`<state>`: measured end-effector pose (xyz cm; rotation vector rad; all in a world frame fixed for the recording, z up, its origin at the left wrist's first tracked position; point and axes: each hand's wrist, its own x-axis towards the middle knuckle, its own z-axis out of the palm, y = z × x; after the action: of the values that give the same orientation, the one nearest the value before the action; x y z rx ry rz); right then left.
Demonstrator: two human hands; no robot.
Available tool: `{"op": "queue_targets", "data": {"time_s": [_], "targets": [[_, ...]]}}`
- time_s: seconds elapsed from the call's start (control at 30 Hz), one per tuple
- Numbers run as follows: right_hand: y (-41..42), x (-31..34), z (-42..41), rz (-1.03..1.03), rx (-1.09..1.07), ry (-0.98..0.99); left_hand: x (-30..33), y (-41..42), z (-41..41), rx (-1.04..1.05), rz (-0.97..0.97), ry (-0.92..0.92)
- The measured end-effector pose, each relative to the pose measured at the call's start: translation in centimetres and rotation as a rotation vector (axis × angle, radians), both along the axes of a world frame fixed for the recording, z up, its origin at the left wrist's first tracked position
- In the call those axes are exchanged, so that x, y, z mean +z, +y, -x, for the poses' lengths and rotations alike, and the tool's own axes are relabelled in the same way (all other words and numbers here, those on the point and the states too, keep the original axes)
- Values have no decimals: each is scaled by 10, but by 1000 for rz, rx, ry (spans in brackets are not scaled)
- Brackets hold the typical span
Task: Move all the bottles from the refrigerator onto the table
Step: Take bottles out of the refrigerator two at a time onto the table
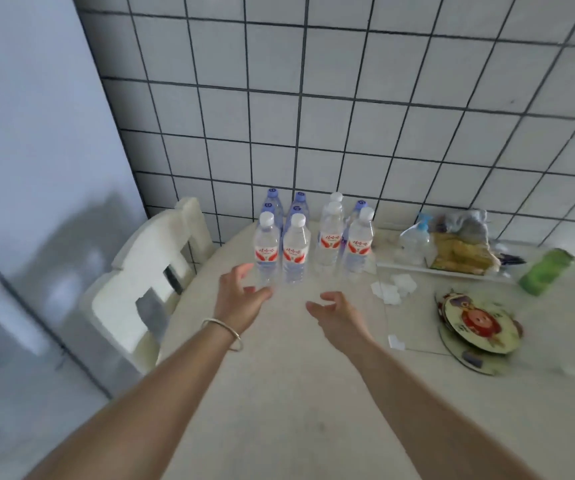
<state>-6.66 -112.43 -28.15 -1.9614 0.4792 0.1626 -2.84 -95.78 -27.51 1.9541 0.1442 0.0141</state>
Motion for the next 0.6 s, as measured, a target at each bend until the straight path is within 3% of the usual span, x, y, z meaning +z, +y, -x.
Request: {"op": "queue_targets", "data": {"time_s": [0.27,0.6], "targets": [[35,14,133,-17,19,-61,3,31,158,-19,101,6],[93,34,260,15,-19,-118,26,81,286,-119,100,-119]]}}
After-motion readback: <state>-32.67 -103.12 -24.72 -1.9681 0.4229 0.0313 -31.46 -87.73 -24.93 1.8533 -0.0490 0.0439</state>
